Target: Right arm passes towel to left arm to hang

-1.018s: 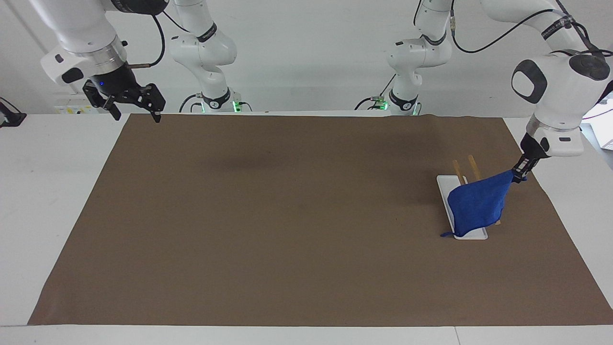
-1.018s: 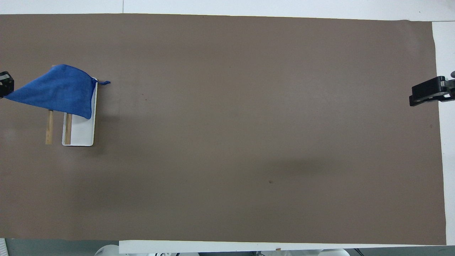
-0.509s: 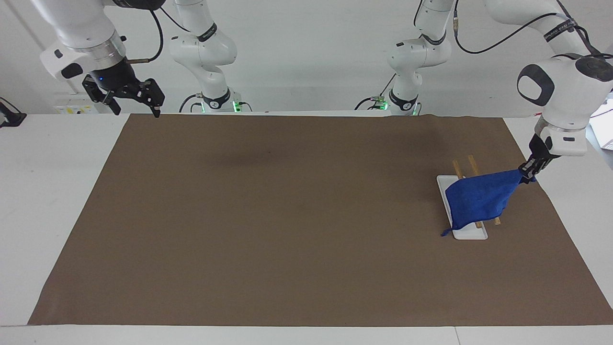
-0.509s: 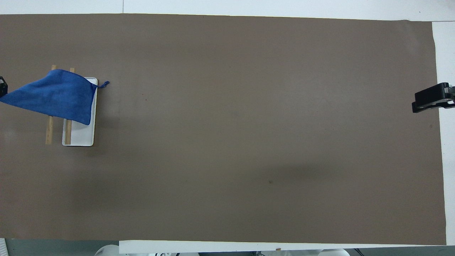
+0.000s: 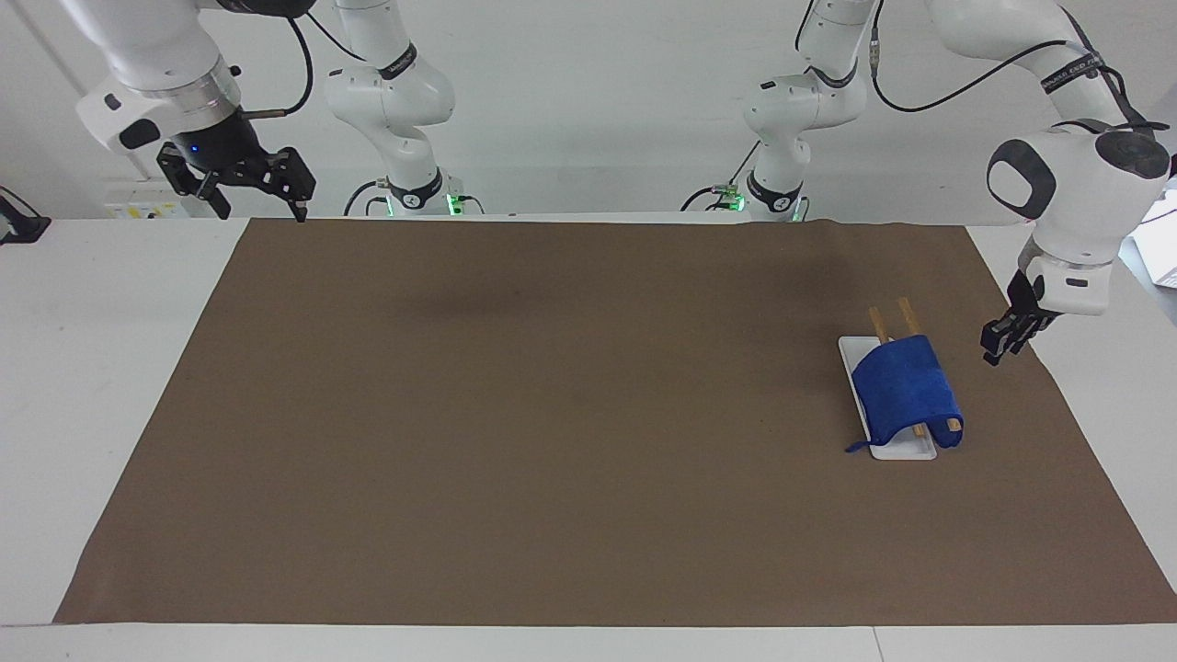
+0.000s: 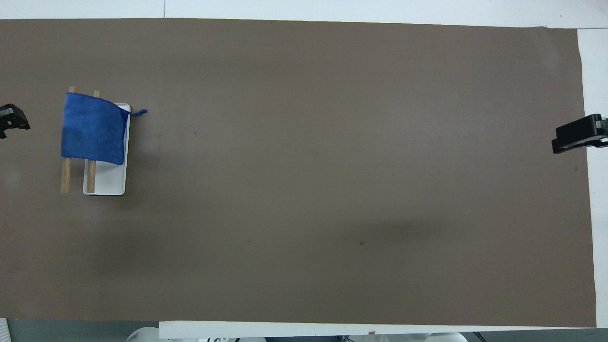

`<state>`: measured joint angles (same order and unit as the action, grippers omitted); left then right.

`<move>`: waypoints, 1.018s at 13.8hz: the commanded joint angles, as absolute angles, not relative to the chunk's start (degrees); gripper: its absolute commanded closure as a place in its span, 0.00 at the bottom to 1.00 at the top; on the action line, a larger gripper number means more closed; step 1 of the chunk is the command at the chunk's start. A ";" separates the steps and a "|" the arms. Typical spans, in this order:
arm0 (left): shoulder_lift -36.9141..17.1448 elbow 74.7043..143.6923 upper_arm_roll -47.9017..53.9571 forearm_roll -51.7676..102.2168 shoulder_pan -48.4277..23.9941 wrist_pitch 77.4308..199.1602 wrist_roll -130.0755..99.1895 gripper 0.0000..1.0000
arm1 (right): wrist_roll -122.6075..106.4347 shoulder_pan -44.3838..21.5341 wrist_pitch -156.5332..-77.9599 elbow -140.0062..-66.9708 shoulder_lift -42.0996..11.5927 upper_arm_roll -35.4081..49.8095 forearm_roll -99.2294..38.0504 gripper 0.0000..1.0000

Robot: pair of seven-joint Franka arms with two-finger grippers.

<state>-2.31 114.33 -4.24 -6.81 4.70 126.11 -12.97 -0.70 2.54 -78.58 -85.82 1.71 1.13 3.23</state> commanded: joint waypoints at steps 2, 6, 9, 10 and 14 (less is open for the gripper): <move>-0.88 107.44 -3.43 -6.77 4.49 115.19 -12.04 0.01 | -2.55 2.55 -78.49 -87.80 3.34 0.97 3.96 0.00; -4.99 88.73 -3.16 -0.82 2.11 89.80 -2.76 0.00 | -5.18 3.95 -77.96 -87.98 3.34 0.62 3.25 0.00; -10.01 78.59 -1.59 0.09 0.10 80.78 3.23 0.00 | -5.10 4.13 -77.52 -87.98 3.43 0.62 3.16 0.00; -10.02 78.40 -1.06 -0.17 -1.04 80.95 3.95 0.00 | -4.84 4.04 -77.52 -87.98 3.43 0.62 3.16 0.00; -10.19 78.31 -1.05 -0.53 -3.51 81.56 3.96 0.00 | -4.83 3.34 -77.52 -87.98 3.43 0.88 3.16 0.00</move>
